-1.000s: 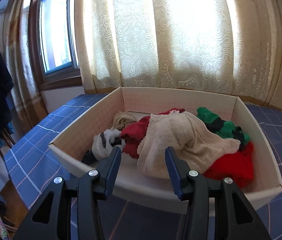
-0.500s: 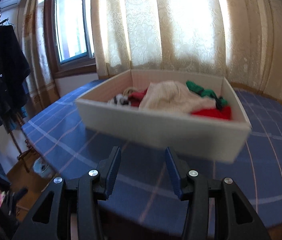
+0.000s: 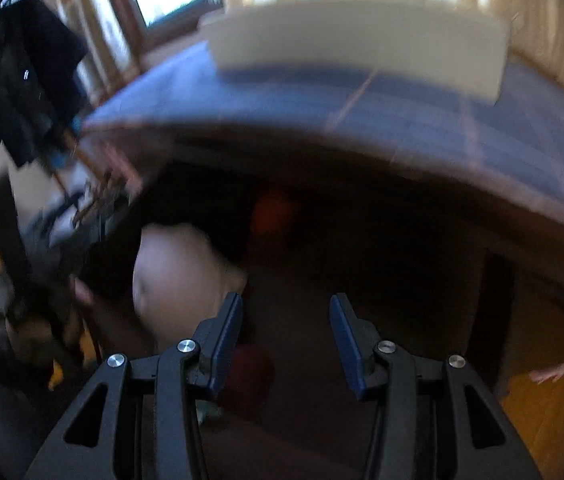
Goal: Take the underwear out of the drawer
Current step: 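Lower the right tool into the drawer over the dark red sock, then close the right gripper on the dark red sock and lift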
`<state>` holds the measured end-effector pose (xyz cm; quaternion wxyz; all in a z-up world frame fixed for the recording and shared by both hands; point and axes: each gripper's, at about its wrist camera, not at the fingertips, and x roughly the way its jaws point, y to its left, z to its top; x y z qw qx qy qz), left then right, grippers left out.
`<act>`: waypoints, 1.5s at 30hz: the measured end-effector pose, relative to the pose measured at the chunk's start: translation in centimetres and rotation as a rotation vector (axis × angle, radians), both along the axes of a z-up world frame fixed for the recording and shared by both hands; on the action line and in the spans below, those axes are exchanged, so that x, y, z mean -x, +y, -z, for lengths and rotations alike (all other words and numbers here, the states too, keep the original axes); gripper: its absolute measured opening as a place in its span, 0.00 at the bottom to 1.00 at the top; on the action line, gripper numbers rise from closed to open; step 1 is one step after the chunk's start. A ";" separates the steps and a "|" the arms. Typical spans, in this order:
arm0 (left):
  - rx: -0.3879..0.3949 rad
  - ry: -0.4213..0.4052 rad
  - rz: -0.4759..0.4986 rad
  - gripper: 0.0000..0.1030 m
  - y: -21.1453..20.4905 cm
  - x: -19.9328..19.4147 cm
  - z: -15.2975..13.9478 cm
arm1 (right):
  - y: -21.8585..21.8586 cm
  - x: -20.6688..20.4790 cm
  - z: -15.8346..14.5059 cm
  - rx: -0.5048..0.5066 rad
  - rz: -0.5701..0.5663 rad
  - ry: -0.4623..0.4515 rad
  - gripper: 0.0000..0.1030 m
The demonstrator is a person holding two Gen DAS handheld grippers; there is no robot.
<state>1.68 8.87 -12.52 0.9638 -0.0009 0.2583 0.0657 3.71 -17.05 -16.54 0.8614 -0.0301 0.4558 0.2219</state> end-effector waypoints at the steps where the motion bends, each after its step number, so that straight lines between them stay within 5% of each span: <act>1: -0.001 -0.001 0.000 0.95 -0.1 0.0 0.0 | 0.2 0.1 0.9 -0.021 -0.015 0.042 0.47; 8: -0.004 -0.011 0.007 0.95 0.0 0.2 0.0 | 2.2 -0.7 4.0 -0.071 -0.087 0.249 0.47; 21: -0.003 -0.017 0.010 0.95 0.1 0.3 -0.1 | 5.0 -3.7 8.0 0.010 -0.192 0.487 0.47; 30: 0.001 -0.019 0.009 0.95 0.1 0.3 0.0 | 6.6 -4.3 10.0 0.064 -0.218 0.556 0.47; 36: -0.001 -0.017 0.010 0.95 0.1 0.3 0.0 | 6.0 -5.0 12.1 -0.029 -0.191 0.645 0.46; 45: 0.000 -0.018 0.010 0.95 0.1 0.4 0.0 | 5.0 -3.4 10.2 -0.069 -0.158 0.553 0.37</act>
